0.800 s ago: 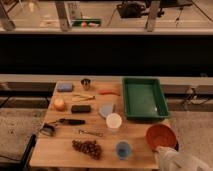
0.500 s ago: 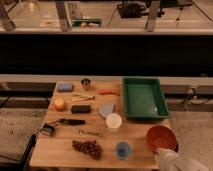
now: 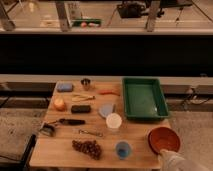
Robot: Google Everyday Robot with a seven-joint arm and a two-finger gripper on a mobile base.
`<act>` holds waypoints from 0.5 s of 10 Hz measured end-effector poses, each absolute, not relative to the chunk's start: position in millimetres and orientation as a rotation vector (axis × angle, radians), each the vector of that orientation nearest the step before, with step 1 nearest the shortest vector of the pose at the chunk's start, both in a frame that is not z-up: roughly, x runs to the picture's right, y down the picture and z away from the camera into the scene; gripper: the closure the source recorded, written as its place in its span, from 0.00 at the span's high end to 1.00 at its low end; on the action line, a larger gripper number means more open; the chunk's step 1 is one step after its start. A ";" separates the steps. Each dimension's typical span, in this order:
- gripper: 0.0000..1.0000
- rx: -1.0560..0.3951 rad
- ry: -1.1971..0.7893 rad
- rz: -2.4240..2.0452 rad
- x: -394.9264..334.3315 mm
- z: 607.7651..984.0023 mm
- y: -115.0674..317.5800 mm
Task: Stack bowls on top of each other
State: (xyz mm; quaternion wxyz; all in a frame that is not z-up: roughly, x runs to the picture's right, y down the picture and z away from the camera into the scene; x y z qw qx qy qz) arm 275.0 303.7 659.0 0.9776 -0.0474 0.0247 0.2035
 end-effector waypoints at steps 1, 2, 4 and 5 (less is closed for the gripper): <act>0.02 -0.096 0.051 0.413 275.8 660.3 304.8; 0.02 -0.095 0.051 0.416 276.3 662.6 306.7; 0.02 -0.091 0.053 0.418 276.9 666.5 308.6; 0.02 -0.090 0.053 0.418 276.6 667.9 308.9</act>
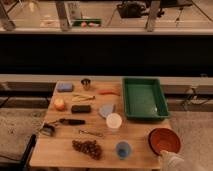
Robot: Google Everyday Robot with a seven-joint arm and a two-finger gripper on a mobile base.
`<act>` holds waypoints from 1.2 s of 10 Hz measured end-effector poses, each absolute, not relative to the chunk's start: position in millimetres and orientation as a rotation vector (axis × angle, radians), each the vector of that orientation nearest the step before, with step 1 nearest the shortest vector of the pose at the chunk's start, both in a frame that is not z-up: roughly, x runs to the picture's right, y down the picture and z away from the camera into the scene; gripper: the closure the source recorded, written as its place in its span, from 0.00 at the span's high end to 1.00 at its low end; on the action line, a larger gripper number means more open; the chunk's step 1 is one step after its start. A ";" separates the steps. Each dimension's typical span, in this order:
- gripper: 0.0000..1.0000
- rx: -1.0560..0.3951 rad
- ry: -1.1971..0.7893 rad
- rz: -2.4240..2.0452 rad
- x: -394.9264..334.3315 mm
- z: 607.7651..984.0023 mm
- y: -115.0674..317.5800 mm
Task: Stack bowls on top of each other
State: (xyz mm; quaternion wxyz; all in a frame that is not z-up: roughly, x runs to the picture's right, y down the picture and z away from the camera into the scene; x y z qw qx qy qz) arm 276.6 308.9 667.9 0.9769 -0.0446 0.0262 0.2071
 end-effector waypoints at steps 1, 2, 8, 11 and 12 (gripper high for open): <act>0.02 -0.089 0.053 0.416 276.2 669.5 308.9; 0.02 -0.090 0.052 0.411 274.7 671.7 308.4; 0.02 -0.083 0.049 0.404 271.3 674.0 304.2; 0.03 -0.074 0.052 0.423 276.4 669.9 303.1; 0.12 -0.072 0.056 0.434 278.3 668.7 303.2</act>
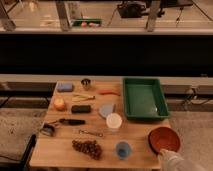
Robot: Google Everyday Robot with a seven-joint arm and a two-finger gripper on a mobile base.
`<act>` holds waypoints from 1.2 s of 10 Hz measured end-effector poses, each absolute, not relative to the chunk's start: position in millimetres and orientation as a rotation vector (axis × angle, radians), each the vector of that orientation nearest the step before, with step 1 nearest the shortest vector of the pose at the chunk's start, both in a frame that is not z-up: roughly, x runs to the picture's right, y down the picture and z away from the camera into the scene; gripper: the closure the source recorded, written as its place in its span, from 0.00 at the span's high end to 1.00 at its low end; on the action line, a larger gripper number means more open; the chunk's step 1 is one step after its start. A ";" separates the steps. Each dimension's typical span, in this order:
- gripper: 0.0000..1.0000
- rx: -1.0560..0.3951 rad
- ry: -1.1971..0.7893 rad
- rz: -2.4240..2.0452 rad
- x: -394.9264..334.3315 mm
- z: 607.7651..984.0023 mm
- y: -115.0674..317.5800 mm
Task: Stack bowls on top of each other
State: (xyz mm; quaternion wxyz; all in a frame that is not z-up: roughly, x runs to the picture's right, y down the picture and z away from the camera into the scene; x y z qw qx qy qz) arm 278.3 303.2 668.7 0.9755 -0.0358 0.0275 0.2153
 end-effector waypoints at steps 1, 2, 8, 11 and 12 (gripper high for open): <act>0.20 -0.071 0.057 0.440 279.2 668.2 303.3; 0.29 -0.070 0.058 0.444 279.3 667.7 302.9; 0.80 -0.055 0.049 0.449 275.0 666.2 298.5; 0.80 -0.052 0.047 0.452 274.3 666.1 298.1; 0.80 -0.049 0.046 0.454 274.5 665.6 297.7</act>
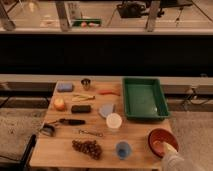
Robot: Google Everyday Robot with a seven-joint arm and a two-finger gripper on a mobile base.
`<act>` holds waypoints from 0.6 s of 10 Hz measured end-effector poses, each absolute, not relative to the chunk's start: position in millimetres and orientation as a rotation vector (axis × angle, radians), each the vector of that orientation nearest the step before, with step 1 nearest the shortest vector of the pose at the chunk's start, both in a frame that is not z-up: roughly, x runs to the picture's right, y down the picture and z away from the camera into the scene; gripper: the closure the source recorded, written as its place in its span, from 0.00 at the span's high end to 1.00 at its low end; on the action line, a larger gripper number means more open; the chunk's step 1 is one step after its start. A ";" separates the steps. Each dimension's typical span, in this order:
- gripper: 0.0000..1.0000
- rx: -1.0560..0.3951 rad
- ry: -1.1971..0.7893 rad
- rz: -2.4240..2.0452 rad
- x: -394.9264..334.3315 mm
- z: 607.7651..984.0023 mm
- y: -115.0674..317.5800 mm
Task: Stack bowls on top of each other
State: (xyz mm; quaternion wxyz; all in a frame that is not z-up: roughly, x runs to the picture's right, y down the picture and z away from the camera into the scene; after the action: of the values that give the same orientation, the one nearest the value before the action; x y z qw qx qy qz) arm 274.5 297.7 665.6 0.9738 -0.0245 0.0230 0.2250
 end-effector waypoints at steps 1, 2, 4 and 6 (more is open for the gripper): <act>0.80 -0.044 0.046 0.456 274.8 663.6 296.5; 0.80 -0.040 0.044 0.457 274.4 661.9 294.8; 0.80 -0.035 0.034 0.456 270.9 657.8 289.7; 0.80 -0.037 0.013 0.429 257.3 657.0 281.1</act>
State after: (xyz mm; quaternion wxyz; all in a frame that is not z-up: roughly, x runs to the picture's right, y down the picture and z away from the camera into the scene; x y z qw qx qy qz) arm 257.3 281.1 657.0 0.9769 -0.0183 0.0064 0.2129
